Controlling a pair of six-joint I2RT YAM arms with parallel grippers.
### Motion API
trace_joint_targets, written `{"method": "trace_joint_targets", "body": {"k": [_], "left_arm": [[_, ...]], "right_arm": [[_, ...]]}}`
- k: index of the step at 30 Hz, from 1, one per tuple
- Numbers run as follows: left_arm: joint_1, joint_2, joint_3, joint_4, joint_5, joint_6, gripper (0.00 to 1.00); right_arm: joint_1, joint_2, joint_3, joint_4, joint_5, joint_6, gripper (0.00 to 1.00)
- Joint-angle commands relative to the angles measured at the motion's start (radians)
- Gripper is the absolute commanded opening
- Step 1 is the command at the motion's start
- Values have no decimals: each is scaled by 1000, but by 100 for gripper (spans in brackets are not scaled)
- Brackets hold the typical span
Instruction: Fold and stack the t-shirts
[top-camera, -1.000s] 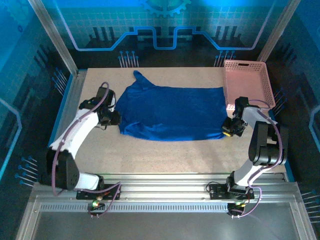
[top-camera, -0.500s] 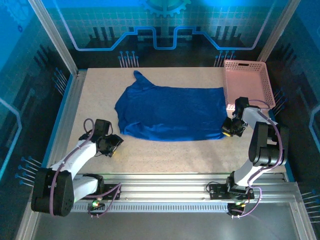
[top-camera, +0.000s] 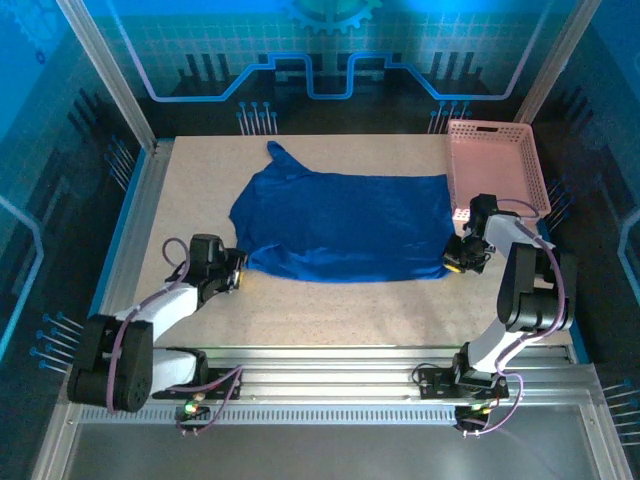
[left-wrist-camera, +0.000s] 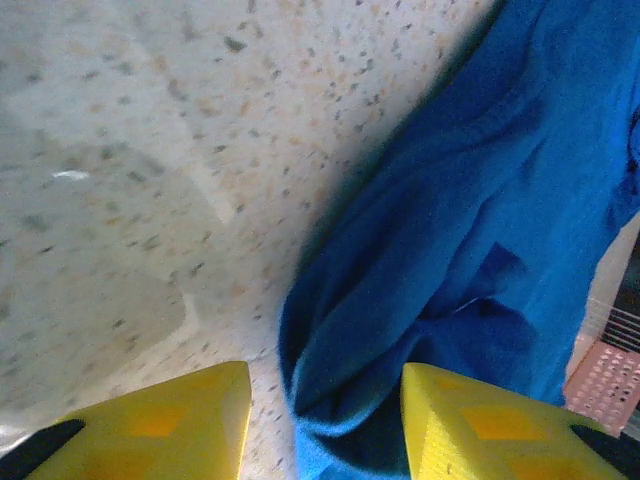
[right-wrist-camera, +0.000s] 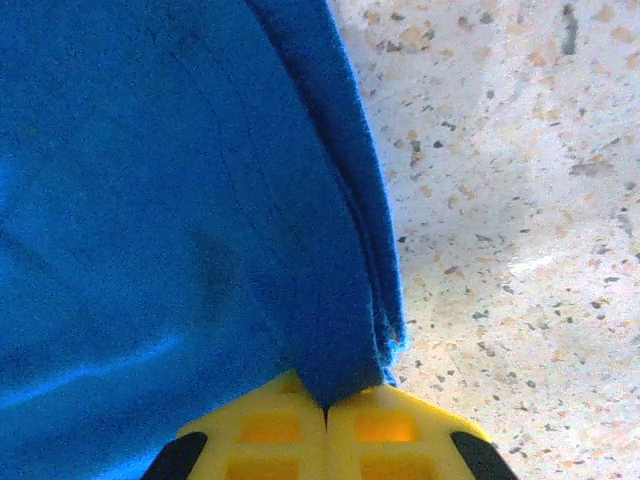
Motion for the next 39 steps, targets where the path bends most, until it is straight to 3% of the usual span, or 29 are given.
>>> {"method": "trace_joint_targets", "body": {"k": [1,9,14,17,23,26,29,34,37,39], "left_arm": [[7,86,1,142,18,-86,40],[6,148,-19,153,31,-130,28],[44,162,32,142,39,-76,9],[93,137,127,-18,71,58,5],[166,68,339,-504,27,489,2],[168,77,391,-629,-5,648,3],[169,80,400,-693,-45,724,7],[169,48,363,-693,-92,710,18],[169,34,350,-693,-95,683,38],[169,21,344,-704,-98,669,42]], "right_arm": [[-11,17,13,-6,-25,-14,0],[-10,13,28,-16,-28,-12,0],[-10,7,31,-23,-14,-16,0],[-10,4,33,-32,-1,-20,0],[-10,-15,40,-50,21,-25,0],[-10,-16,40,-54,27,-27,0],[-10,-22,35,-54,30,-28,0],[-10,-23,19,-47,25,-22,0],[-6,-23,15,-45,26,-22,0],[-6,-22,16,-45,26,-23,0]]}}
